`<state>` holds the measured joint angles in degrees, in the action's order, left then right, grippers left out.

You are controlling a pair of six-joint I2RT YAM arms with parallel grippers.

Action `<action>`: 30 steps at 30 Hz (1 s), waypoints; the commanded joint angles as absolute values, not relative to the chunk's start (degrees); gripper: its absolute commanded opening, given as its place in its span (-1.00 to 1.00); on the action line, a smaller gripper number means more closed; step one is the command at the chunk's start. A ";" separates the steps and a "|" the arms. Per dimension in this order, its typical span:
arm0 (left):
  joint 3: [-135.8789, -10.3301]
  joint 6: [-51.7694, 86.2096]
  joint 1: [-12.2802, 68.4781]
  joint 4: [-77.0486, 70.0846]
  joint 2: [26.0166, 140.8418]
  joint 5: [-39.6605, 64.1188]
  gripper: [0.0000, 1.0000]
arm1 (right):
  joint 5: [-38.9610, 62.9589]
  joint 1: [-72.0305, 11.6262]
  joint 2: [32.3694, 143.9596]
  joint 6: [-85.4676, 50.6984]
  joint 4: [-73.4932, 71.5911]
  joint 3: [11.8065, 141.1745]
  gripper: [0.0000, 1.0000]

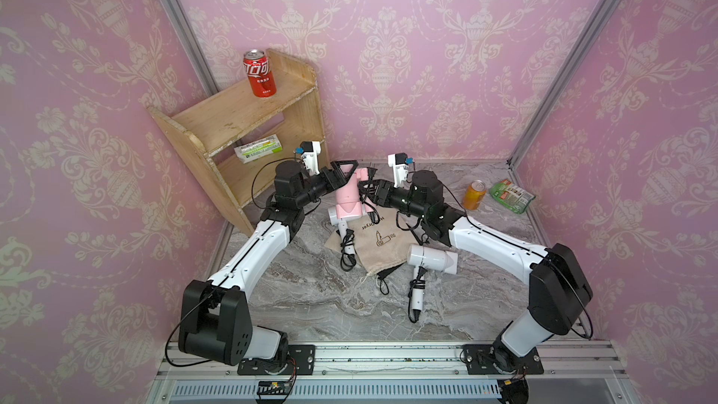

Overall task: Pack away hair dryers
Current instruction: Adjust the hair dryer, then open the drawstring bag.

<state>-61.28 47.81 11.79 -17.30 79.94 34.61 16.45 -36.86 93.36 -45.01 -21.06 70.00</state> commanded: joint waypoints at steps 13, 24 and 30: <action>-63.89 23.30 14.88 25.31 75.68 12.49 0.79 | -8.90 -27.34 71.59 -36.44 15.26 62.50 -0.55; -65.98 7.19 32.40 34.44 81.74 4.60 0.68 | -6.57 -12.17 58.41 -36.29 27.32 55.78 -0.54; -64.56 3.09 36.94 34.66 87.44 7.41 0.43 | -4.86 -11.60 57.38 -36.55 27.68 54.43 -0.52</action>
<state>-64.82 7.94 36.07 32.14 85.97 7.31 -6.39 -11.75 58.57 -37.39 28.84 54.61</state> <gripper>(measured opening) 0.727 0.472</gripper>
